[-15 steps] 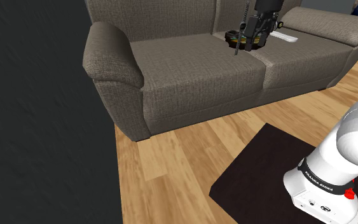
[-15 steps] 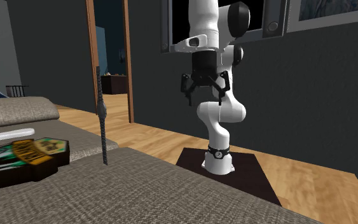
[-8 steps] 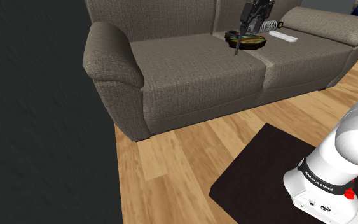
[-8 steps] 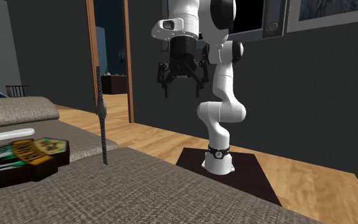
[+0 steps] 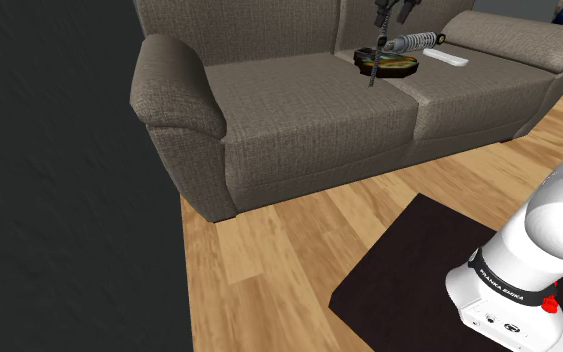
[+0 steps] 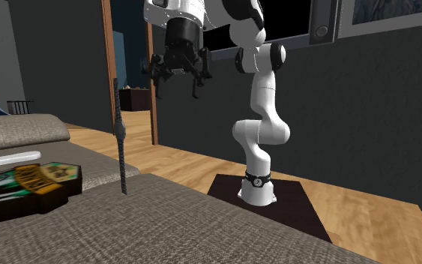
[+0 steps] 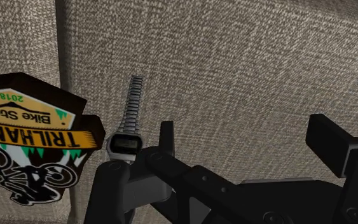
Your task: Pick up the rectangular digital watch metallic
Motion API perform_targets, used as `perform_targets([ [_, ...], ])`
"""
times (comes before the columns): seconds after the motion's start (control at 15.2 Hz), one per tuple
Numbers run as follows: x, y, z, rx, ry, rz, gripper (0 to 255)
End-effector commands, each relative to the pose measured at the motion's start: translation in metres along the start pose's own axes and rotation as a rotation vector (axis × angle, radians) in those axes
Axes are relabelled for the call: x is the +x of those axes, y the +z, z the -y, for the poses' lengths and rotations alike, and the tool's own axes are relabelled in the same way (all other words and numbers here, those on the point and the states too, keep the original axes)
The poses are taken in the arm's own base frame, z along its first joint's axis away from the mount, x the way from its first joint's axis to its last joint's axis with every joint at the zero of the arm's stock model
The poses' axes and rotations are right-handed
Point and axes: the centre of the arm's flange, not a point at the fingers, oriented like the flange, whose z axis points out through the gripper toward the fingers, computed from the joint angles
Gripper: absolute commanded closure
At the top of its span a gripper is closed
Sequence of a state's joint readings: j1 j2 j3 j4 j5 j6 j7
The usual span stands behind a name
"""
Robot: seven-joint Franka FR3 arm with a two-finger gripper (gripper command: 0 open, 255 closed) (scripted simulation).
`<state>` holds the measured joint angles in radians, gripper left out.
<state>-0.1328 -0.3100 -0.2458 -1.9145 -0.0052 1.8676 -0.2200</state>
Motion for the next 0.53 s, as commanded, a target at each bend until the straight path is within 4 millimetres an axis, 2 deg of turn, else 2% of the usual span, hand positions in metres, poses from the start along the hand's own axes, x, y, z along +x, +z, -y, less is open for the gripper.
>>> perform_targets([
  [0.0, 0.014, -0.008, -0.017, -0.008, 0.013, -0.036, 0],
  [0.46, 0.057, -0.040, -0.073, -0.032, 0.060, -0.158, 0],
])
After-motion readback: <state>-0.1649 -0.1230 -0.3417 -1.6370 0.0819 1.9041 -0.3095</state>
